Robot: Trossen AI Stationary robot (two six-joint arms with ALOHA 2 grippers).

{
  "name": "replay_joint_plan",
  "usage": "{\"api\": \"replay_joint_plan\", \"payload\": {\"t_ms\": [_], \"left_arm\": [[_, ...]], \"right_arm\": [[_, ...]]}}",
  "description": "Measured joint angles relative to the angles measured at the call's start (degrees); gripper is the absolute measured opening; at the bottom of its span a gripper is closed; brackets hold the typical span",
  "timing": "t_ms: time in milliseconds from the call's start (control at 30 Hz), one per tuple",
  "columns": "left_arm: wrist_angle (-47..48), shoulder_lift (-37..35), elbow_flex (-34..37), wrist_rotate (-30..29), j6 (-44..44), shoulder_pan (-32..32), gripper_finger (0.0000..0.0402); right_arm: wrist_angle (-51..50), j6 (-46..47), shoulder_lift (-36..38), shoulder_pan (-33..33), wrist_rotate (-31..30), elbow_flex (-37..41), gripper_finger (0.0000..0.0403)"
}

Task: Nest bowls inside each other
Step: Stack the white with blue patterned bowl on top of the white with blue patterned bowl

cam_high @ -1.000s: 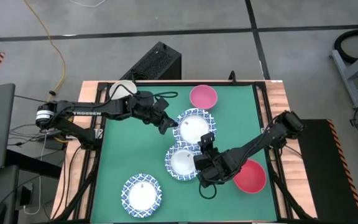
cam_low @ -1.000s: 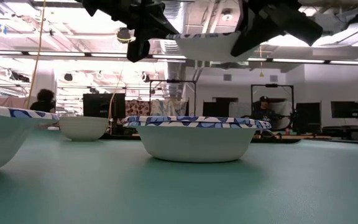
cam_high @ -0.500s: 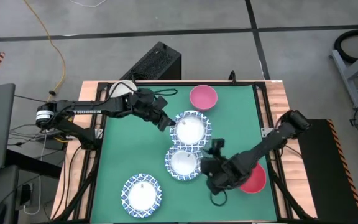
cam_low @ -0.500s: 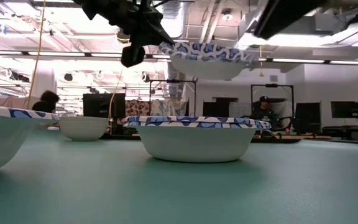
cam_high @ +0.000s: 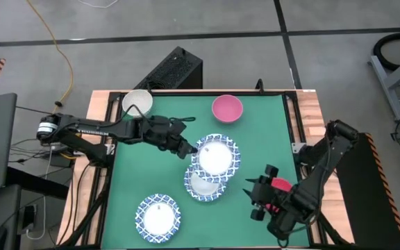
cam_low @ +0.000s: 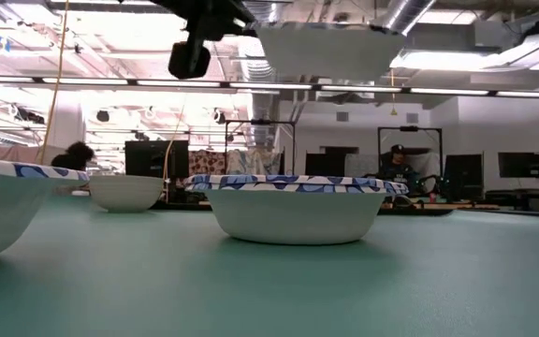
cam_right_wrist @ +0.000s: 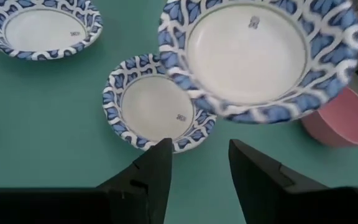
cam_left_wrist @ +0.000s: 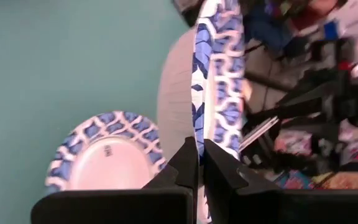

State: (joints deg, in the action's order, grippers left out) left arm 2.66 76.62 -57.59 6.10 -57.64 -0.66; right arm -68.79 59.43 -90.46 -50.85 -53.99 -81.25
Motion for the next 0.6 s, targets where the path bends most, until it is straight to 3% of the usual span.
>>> {"api": "replay_joint_plan", "payload": {"t_ms": [167,300,433,600], "left_arm": [[-17.44,-3.71,10.45,-5.04,-9.88,3.62,0.0002],[-26.93,-6.24,20.2,-13.65,-18.22,6.14,0.0002],[-32.67,-6.68,27.16,-20.07,-26.73,9.8,0.0002],[-33.28,-6.67,29.94,-24.99,-30.95,13.83,0.0002]], "right_arm": [[0.01,0.58,-0.78,-0.56,0.01,0.0,0.018],[-0.05,0.56,-0.76,-0.44,-0.07,0.0,0.018],[-0.17,0.47,-0.76,-0.11,-0.18,0.0,0.018],[-0.16,0.27,-0.76,0.53,-0.18,0.0,0.0179]]}}
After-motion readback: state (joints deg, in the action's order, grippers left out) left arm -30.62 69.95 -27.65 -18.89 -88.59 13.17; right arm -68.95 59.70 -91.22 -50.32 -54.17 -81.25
